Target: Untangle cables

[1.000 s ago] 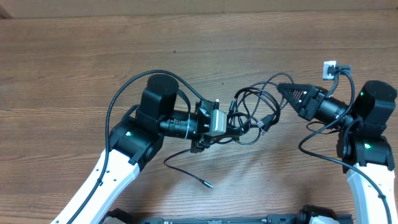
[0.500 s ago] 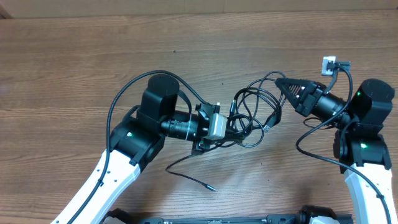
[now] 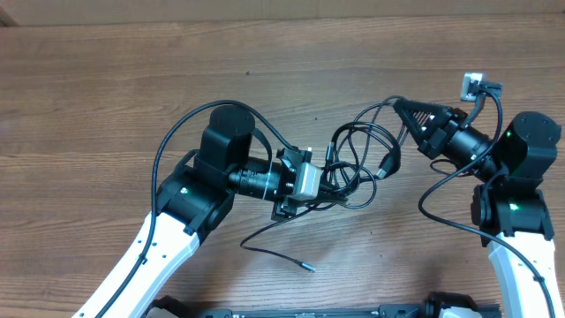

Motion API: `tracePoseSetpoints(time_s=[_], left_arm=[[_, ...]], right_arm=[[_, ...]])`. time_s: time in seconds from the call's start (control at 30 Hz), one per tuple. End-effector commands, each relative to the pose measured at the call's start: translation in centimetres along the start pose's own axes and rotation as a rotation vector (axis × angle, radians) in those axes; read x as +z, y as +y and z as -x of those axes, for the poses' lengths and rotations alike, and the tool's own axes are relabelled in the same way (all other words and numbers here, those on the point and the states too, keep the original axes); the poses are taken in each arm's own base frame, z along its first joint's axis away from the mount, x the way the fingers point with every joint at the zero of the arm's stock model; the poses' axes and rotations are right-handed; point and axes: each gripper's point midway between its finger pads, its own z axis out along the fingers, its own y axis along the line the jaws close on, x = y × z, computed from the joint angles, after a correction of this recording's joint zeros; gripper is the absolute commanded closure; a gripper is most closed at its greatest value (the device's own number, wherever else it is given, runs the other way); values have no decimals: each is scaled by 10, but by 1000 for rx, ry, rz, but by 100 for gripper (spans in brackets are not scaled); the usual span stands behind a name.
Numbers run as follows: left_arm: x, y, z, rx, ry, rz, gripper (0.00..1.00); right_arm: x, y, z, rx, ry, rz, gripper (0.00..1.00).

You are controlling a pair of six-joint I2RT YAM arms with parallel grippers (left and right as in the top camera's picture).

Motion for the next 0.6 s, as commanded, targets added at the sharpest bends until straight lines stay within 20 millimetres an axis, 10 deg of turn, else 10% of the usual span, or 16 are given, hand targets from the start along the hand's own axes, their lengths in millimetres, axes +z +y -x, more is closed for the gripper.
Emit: tracePoseSetpoints(time_s=[0.0, 0.57], left_arm=[[0, -21, 20, 32, -60, -104, 96], [-1, -24, 22, 31, -70, -123, 96]], right_arm=[[-3, -15, 24, -25, -100, -112, 96], [-4, -21, 24, -330, -85, -155, 96]])
